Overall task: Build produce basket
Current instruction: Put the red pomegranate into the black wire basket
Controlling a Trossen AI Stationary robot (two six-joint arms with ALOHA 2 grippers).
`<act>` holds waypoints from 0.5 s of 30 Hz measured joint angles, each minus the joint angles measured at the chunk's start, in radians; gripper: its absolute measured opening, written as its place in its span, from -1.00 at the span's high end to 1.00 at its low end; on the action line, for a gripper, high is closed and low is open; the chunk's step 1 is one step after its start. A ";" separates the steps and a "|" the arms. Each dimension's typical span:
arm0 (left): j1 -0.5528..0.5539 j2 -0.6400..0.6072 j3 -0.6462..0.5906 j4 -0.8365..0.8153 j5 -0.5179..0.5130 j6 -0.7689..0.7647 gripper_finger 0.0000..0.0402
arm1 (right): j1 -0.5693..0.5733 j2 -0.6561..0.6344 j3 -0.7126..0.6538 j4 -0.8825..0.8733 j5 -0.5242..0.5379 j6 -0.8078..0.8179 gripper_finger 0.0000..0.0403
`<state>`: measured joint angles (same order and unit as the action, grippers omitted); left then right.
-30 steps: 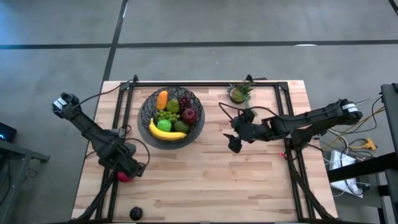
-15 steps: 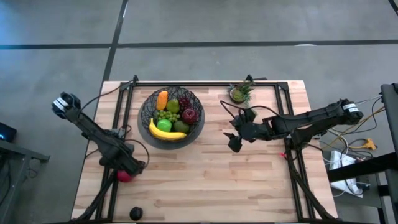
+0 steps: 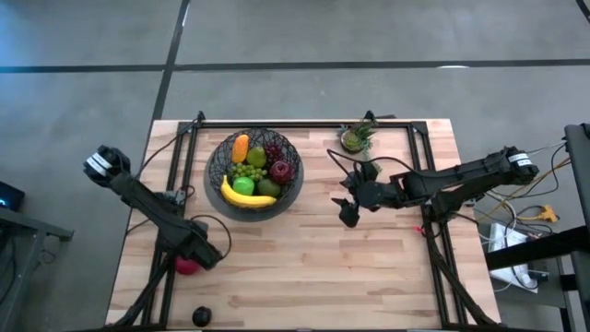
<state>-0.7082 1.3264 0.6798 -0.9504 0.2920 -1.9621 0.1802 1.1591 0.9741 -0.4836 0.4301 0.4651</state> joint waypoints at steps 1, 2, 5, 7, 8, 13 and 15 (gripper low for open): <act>0.000 0.009 0.008 0.000 0.001 0.009 -0.70 | 0.001 0.000 0.000 0.000 -0.009 0.000 -0.29; 0.000 0.017 0.016 0.001 0.001 0.019 -0.66 | 0.001 0.000 0.000 0.000 -0.012 0.000 -0.28; 0.000 0.029 0.048 0.007 -0.018 0.053 -0.59 | 0.004 0.000 0.000 0.000 -0.012 0.000 -0.25; 0.000 0.028 0.073 0.003 -0.047 0.079 -0.58 | 0.004 0.000 0.000 -0.001 -0.012 0.000 -0.24; 0.000 0.026 0.088 0.001 -0.068 0.086 -0.57 | 0.004 0.000 0.000 -0.001 -0.012 0.000 -0.23; 0.001 0.006 0.186 -0.038 -0.244 0.102 -0.56 | 0.003 0.000 0.000 -0.001 -0.011 -0.004 -0.20; 0.008 0.001 0.232 -0.065 -0.351 0.116 -0.56 | 0.003 0.000 0.000 0.000 -0.011 -0.004 -0.20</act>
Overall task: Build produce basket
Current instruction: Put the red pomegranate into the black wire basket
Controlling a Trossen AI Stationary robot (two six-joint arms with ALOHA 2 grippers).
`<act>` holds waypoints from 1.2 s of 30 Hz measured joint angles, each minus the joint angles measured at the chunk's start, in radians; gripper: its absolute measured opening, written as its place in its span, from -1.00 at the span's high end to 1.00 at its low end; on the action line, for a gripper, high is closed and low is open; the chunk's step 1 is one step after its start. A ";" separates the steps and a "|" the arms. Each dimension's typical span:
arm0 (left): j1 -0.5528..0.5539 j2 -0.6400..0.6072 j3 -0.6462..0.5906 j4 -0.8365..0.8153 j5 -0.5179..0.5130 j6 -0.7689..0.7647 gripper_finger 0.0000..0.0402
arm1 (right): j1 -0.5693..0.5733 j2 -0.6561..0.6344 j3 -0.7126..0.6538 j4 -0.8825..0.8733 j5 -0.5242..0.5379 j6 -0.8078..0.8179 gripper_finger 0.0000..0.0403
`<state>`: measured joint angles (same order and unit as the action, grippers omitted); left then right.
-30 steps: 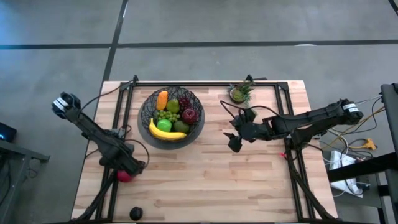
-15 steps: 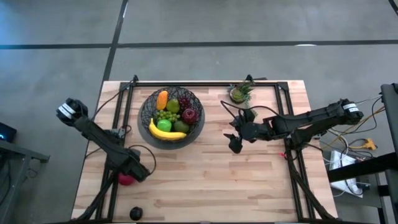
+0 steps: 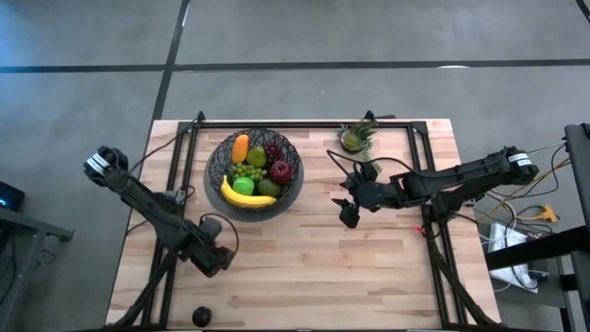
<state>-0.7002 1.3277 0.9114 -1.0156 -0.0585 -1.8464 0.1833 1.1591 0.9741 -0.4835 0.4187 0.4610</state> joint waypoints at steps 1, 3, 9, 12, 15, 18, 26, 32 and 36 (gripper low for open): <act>0.006 -0.001 0.021 -0.001 -0.062 0.017 -0.56 | 0.000 0.000 0.000 0.000 0.000 0.000 -0.20; 0.022 -0.002 0.070 0.003 -0.200 0.065 -0.56 | 0.000 0.000 0.000 0.000 0.000 0.000 -0.21; 0.162 -0.002 0.210 0.003 -0.518 0.287 -0.56 | 0.000 0.000 0.000 0.003 0.000 0.000 -0.20; 0.279 -0.002 0.264 0.003 -0.580 0.455 -0.57 | 0.000 0.000 0.000 0.003 0.001 0.000 -0.19; 0.419 -0.002 0.295 0.004 -0.587 0.639 -0.57 | 0.000 0.000 0.000 0.003 0.001 0.000 -0.19; 0.554 -0.002 0.290 0.000 -0.589 0.788 -0.58 | 0.000 0.000 0.000 0.003 0.001 0.002 -0.18; 0.813 -0.003 0.205 -0.022 -0.717 0.893 -0.58 | 0.000 0.000 0.000 0.004 0.001 0.048 -0.18; 0.903 -0.003 0.134 -0.015 -0.694 0.891 -0.58 | 0.000 0.000 0.000 0.004 0.001 0.053 -0.18; 0.937 -0.003 0.092 -0.023 -0.661 0.884 -0.59 | 0.000 0.000 0.000 0.004 0.001 0.052 -0.18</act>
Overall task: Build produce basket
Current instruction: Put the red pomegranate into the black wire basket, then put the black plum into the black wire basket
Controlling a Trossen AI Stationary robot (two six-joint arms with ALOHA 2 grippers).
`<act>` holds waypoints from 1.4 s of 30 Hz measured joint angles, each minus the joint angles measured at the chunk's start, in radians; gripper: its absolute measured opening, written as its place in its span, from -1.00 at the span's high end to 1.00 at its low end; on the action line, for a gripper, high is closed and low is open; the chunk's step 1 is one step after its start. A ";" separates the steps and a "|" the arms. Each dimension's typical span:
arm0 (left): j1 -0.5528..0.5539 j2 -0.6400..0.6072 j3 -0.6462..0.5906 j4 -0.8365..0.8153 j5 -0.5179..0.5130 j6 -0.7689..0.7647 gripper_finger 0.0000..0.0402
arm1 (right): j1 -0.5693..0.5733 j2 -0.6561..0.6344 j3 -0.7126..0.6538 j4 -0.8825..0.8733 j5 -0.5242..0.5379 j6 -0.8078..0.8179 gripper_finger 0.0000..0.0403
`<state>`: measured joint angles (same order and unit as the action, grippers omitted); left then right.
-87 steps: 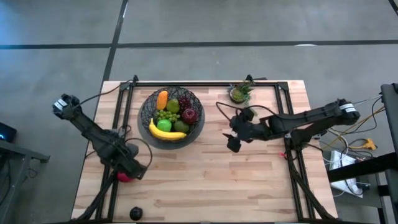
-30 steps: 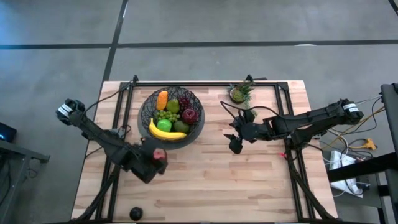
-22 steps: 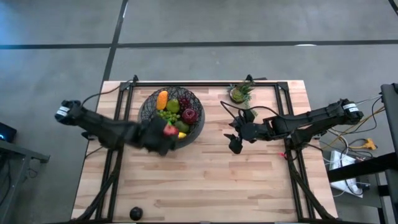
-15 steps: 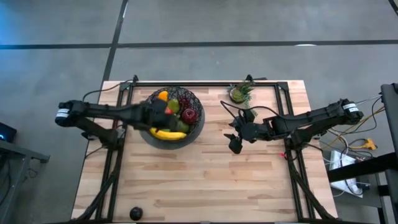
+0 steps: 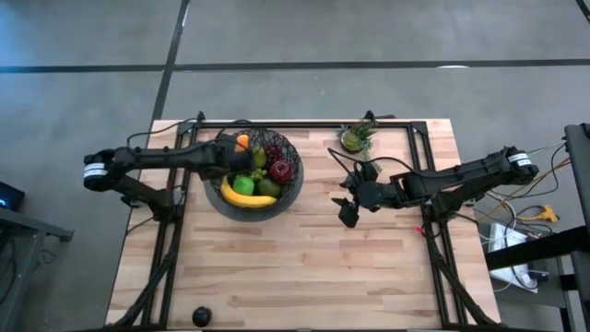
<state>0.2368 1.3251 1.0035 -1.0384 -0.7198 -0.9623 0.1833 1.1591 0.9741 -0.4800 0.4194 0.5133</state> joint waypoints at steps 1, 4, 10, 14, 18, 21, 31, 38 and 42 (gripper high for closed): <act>0.007 0.000 -0.006 0.001 0.006 0.000 -0.59 | 0.000 0.000 0.000 0.000 0.000 -0.002 -0.18; 0.022 0.000 -0.015 0.000 0.008 0.000 -0.59 | 0.000 0.000 0.000 0.000 0.000 -0.013 -0.18; 0.076 0.000 -0.025 0.009 0.123 0.000 -0.71 | 0.000 0.000 0.000 0.000 0.000 -0.017 -0.18; 0.101 0.000 -0.049 0.010 0.171 0.000 -0.89 | 0.000 0.000 0.000 0.000 0.000 -0.024 -0.18; 0.115 0.000 -0.054 0.004 0.209 0.005 -0.97 | 0.000 0.000 0.000 -0.001 0.000 -0.029 -0.18; 0.115 -0.007 -0.027 0.004 0.210 0.044 -0.96 | 0.000 0.000 0.000 -0.001 0.000 -0.028 -0.18; 0.097 -0.129 0.117 -0.002 0.203 0.215 -0.95 | 0.000 0.000 0.000 -0.001 0.000 -0.027 -0.18; -0.099 -0.235 0.195 0.035 0.131 0.184 -0.95 | 0.000 0.000 0.000 -0.002 0.000 -0.027 -0.18; -0.292 -0.239 0.225 0.090 0.175 0.175 -0.95 | 0.000 0.003 0.000 -0.001 0.000 -0.027 -0.18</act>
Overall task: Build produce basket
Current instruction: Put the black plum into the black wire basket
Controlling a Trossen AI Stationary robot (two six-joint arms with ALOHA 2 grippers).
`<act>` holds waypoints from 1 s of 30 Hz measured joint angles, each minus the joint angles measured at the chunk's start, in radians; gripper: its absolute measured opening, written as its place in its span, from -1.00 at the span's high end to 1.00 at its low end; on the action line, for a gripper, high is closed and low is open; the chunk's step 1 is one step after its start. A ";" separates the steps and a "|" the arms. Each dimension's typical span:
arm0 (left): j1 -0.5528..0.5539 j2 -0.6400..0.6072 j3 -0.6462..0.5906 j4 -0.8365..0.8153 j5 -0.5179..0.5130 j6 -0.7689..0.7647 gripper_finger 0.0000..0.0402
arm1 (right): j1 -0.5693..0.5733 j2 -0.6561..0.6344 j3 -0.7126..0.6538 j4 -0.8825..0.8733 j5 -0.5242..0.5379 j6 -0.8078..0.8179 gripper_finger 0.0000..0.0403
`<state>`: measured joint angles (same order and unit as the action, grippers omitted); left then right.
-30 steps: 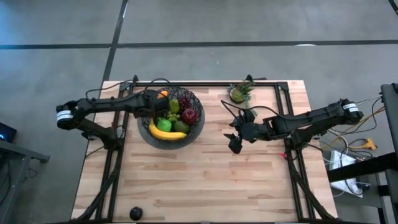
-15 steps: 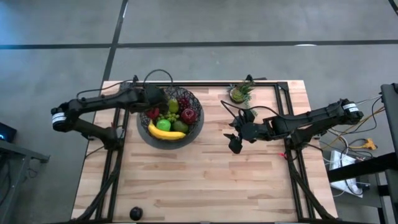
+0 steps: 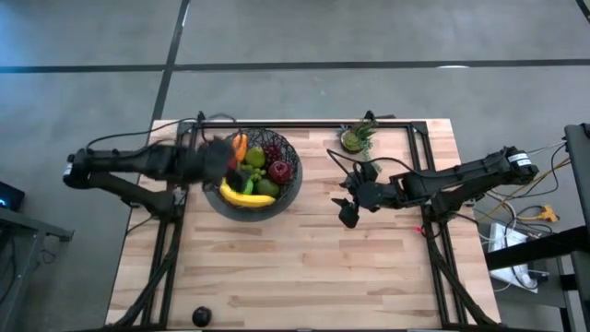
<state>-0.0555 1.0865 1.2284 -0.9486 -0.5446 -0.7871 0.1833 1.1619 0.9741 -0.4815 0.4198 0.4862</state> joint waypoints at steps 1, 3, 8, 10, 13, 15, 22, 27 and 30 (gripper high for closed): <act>-0.048 0.009 0.009 -0.004 0.020 -0.022 -0.95 | 0.000 0.000 -0.001 0.001 0.000 0.000 -0.18; -0.138 0.031 0.022 -0.026 0.073 -0.088 -0.95 | 0.000 0.000 -0.004 0.001 0.005 0.000 -0.18; -0.323 0.103 0.021 -0.174 0.262 -0.379 -0.95 | 0.000 0.001 -0.016 0.002 0.028 -0.005 -0.18; -0.395 0.139 0.010 -0.247 0.361 -0.500 -0.95 | 0.000 0.001 -0.022 0.007 0.030 -0.015 -0.18; -0.503 0.201 0.002 -0.316 0.487 -0.647 -0.95 | 0.000 0.001 -0.032 0.020 0.029 -0.026 -0.18; -0.568 0.240 0.002 -0.339 0.559 -0.723 -0.95 | 0.000 0.001 -0.034 0.024 0.029 -0.026 -0.18; -0.722 0.357 0.001 -0.329 0.763 -0.945 -0.95 | 0.000 0.001 -0.039 0.024 0.029 -0.026 -0.18; -0.764 0.406 0.001 -0.242 0.849 -1.067 -0.96 | 0.000 0.001 -0.041 0.024 0.030 -0.026 -0.18; -0.781 0.427 -0.006 -0.160 0.850 -1.101 -0.95 | 0.000 0.001 -0.041 0.024 0.030 -0.026 -0.18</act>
<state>-0.8365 1.5130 1.2224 -1.1085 0.3053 -1.8886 0.1829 1.1629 0.9333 -0.4572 0.4496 0.4601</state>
